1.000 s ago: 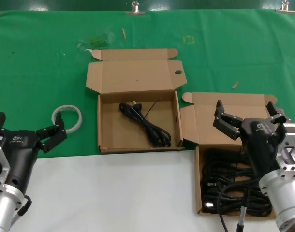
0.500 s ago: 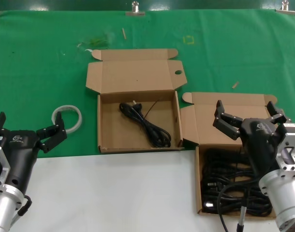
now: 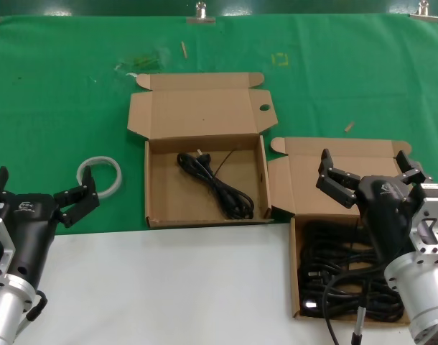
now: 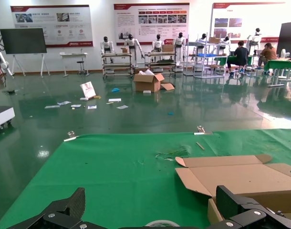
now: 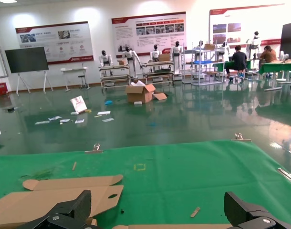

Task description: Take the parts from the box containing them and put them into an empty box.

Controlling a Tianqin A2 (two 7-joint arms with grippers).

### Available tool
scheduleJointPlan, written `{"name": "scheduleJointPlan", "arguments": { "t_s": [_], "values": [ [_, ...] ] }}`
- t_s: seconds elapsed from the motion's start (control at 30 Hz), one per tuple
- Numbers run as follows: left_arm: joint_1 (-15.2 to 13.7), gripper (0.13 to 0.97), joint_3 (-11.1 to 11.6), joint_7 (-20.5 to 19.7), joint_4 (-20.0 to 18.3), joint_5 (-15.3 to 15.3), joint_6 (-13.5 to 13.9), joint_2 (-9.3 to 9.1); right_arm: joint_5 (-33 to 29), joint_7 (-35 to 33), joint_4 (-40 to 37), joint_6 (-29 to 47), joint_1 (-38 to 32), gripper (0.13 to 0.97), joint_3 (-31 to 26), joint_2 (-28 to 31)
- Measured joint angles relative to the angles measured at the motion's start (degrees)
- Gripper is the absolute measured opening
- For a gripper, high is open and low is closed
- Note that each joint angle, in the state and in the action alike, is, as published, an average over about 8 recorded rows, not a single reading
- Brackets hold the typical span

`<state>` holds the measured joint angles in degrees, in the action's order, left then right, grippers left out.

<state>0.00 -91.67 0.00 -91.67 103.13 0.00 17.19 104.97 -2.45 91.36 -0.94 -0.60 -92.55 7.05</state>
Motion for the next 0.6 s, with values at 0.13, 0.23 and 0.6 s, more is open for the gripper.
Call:
{"name": "scheduleJointPlan", "arguments": {
  "t_s": [0.13, 0.23, 0.6],
  "values": [
    [0.0, 0.965, 0.0, 0.0, 0.0, 0.0, 0.0, 0.00, 0.0, 0.0, 0.0, 0.0, 0.0, 0.966, 0.0, 0.0],
    [0.0, 0.965, 0.0, 0.0, 0.0, 0.0, 0.0, 0.00, 0.0, 0.0, 0.0, 0.0, 0.0, 0.966, 0.0, 0.0],
    [0.0, 0.965, 0.0, 0.0, 0.0, 0.0, 0.0, 0.00, 0.0, 0.0, 0.0, 0.0, 0.0, 0.966, 0.0, 0.0]
  ]
}}
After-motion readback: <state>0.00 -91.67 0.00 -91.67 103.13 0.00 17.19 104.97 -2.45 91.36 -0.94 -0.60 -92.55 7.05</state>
